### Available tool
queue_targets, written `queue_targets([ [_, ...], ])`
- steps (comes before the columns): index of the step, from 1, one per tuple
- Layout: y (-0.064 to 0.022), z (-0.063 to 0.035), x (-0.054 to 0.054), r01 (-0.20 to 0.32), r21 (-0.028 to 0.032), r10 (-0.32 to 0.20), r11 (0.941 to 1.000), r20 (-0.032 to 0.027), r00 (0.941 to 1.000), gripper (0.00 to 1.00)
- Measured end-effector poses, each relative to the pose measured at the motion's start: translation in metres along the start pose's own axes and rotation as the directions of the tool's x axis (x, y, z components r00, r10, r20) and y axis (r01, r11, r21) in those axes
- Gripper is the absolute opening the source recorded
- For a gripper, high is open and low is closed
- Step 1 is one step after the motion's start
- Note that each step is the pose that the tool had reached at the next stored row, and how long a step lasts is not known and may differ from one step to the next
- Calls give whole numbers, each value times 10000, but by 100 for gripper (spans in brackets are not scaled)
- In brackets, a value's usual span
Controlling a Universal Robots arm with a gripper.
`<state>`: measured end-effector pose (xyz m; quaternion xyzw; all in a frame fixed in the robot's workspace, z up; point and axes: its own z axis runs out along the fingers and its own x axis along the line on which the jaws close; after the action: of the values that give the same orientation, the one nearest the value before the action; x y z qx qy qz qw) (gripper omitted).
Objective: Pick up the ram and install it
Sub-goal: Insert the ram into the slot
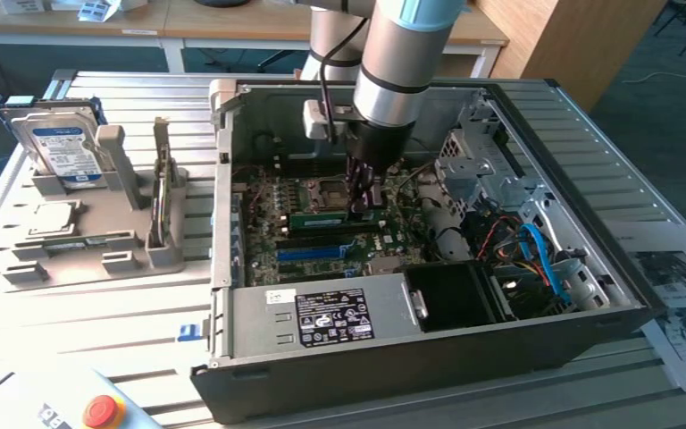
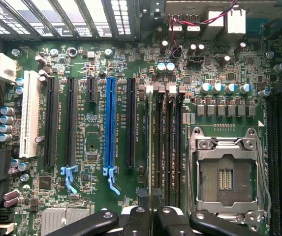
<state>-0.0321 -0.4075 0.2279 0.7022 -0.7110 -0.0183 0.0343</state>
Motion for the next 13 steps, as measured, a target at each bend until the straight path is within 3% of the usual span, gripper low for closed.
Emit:
queue_targets([
  [13,-4,10,0,0,25,0,10000,-1,10000,12],
])
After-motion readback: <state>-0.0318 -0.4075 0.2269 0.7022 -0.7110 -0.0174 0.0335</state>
